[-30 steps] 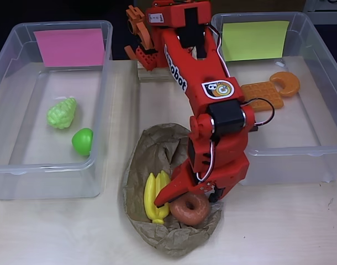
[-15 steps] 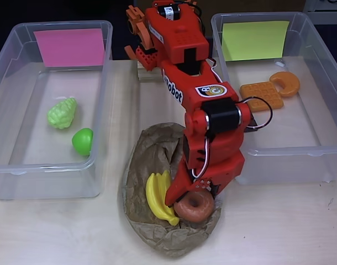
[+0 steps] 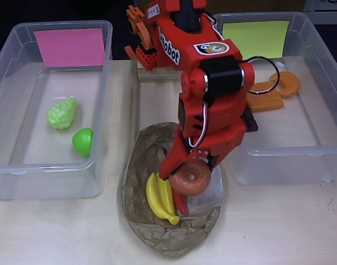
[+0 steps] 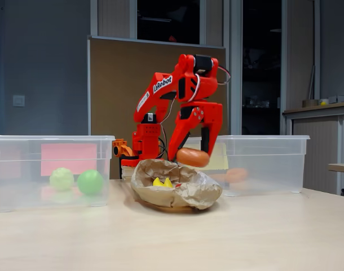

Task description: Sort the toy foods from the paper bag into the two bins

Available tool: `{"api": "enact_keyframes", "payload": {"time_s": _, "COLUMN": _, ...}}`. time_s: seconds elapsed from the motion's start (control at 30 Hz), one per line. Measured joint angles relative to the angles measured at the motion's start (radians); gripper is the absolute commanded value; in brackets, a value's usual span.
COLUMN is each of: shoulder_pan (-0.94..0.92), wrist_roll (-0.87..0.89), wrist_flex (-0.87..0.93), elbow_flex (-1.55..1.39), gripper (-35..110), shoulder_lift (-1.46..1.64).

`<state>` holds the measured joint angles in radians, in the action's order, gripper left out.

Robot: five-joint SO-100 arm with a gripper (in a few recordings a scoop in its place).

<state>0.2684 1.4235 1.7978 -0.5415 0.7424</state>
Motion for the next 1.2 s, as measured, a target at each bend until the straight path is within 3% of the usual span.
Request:
{"api": "enact_keyframes", "payload": {"time_s": 0.6, "shoulder_pan": 0.060, "wrist_roll": 0.430, "wrist_flex": 0.029, "elbow_flex": -1.126, "gripper": 33, "shoulder_lift": 1.060}}
{"api": "enact_keyframes", "payload": {"time_s": 0.87, "shoulder_pan": 0.295, "wrist_roll": 0.790, "wrist_flex": 0.009, "elbow_flex": -1.186, "gripper": 30, "shoulder_lift": 1.215}}
{"api": "enact_keyframes", "payload": {"time_s": 1.2, "shoulder_pan": 0.680, "wrist_roll": 1.262, "wrist_flex": -0.081, "elbow_flex": -1.078, "gripper": 29, "shoulder_lift": 1.072}}
